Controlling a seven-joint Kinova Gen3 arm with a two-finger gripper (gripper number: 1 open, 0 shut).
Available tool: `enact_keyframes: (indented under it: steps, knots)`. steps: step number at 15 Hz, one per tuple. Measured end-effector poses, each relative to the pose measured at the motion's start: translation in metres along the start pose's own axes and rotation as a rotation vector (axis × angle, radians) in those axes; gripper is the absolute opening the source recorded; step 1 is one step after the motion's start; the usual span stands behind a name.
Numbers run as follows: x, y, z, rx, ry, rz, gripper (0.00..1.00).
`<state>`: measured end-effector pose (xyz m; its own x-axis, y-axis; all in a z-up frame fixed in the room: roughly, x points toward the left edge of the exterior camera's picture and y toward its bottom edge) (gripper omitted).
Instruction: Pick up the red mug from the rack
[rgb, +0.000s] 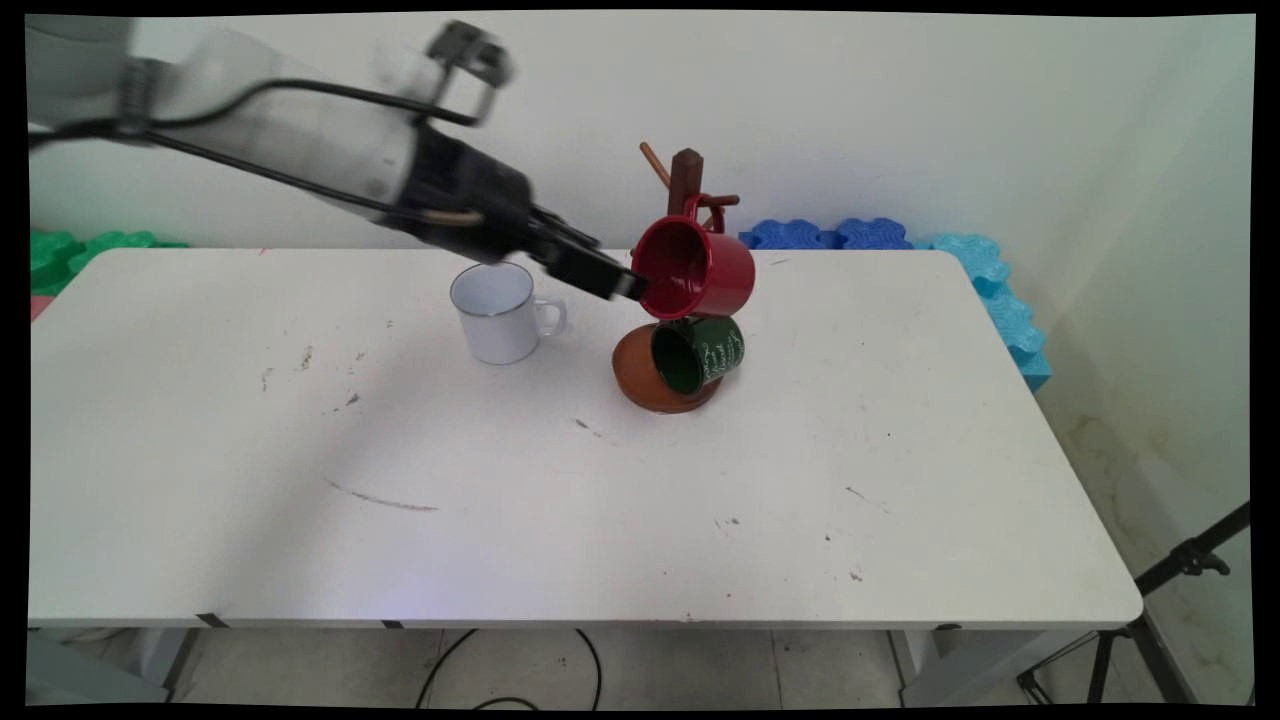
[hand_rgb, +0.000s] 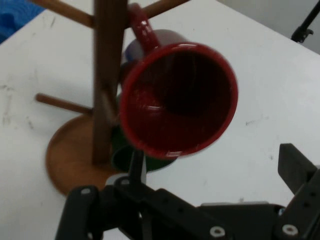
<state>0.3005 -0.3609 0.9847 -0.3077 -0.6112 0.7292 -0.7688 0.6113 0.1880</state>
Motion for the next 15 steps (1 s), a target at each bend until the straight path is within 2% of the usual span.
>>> enact_keyframes:
  steps: [8,15]
  knots:
    - [0.017,0.051,0.059,0.056,0.004,-0.060,1.00]
    - [0.021,0.073,0.084,0.079,0.007,-0.072,1.00]
